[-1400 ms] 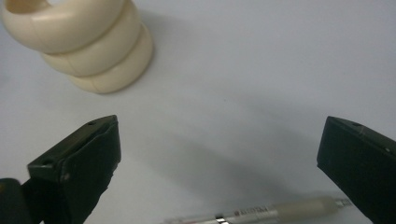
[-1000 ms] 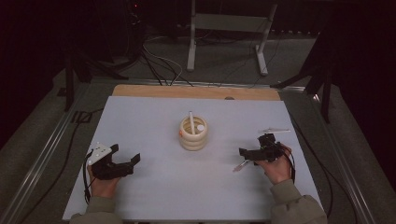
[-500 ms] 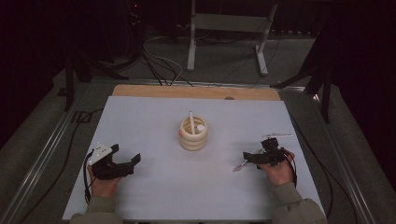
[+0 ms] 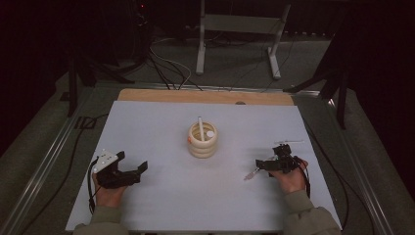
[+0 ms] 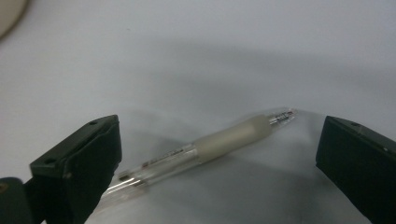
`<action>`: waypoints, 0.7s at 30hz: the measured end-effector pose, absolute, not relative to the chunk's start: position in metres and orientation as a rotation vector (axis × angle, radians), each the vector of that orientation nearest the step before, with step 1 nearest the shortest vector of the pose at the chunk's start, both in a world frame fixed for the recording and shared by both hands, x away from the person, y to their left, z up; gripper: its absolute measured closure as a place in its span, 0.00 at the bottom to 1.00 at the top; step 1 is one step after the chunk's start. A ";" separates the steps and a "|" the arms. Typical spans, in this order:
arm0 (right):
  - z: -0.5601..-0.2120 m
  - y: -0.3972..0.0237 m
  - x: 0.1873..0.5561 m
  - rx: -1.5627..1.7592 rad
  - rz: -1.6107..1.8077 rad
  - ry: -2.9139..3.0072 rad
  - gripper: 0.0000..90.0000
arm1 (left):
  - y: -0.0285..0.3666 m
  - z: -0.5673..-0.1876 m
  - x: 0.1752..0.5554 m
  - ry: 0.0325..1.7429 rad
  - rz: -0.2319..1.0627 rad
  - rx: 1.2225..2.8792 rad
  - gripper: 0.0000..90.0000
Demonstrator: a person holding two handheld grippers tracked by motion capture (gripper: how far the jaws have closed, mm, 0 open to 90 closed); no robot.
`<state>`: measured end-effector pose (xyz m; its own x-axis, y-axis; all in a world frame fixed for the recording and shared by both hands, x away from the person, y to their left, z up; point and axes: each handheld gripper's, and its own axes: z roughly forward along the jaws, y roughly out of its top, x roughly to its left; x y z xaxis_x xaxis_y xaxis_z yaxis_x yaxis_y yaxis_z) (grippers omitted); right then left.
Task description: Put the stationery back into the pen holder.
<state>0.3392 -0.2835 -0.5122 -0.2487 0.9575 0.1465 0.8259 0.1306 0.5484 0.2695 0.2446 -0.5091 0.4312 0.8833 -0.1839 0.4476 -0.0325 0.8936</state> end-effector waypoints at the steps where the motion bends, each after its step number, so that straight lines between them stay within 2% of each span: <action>1: -0.514 -0.283 0.340 1.759 0.780 2.165 0.01 | 0.245 -0.509 0.270 1.178 0.530 1.657 0.00; 4: -0.517 -0.280 0.342 1.760 0.739 2.153 0.04 | 0.244 -0.509 0.270 1.178 0.530 1.657 0.00; 9: -0.517 -0.268 0.341 1.708 0.599 2.102 0.19 | 0.244 -0.509 0.270 1.178 0.530 1.657 0.00; 14: -0.514 -0.265 0.339 1.673 0.634 2.120 0.41 | 0.243 -0.509 0.269 1.178 0.530 1.660 0.00; 17: -0.513 -0.266 0.339 1.666 0.644 2.125 0.49 | 0.243 -0.509 0.270 1.177 0.530 1.661 0.00; 21: -0.512 -0.267 0.341 1.648 0.650 2.132 0.68 | 0.243 -0.510 0.270 1.177 0.530 1.664 0.00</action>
